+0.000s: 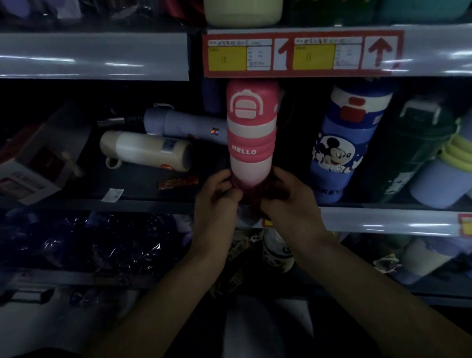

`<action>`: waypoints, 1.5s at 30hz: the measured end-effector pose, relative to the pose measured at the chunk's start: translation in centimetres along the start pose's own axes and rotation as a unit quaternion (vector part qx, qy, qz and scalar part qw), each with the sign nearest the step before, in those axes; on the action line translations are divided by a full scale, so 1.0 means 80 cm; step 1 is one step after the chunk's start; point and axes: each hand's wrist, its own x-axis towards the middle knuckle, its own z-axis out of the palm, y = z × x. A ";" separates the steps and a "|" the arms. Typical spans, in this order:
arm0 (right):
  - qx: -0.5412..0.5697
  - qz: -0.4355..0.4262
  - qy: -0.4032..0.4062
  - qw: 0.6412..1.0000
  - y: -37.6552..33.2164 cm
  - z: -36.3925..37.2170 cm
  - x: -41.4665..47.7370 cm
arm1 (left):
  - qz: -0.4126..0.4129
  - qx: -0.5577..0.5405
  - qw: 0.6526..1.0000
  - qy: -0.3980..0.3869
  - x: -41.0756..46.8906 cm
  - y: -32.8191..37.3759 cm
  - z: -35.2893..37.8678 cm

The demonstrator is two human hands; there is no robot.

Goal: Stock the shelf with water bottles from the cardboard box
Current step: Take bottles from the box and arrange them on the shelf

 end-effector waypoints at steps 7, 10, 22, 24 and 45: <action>0.002 0.000 -0.032 0.999 -0.006 -0.006 0.000 | 0.012 0.025 0.999 -0.020 -0.003 0.003 0.002; 0.017 0.008 -0.039 0.999 -0.010 -0.011 -0.002 | 0.008 0.032 0.999 -0.017 -0.003 0.004 0.000; 0.029 0.013 -0.068 0.997 -0.025 -0.013 -0.021 | 0.045 0.043 0.998 -0.023 -0.020 0.008 -0.001; 0.029 0.020 -0.068 0.997 -0.031 -0.011 -0.026 | 0.037 0.045 0.998 -0.014 -0.020 0.011 0.000; -0.016 0.015 0.058 0.998 -0.033 -0.060 -0.042 | 0.137 0.125 0.983 -0.014 -0.035 0.019 -0.014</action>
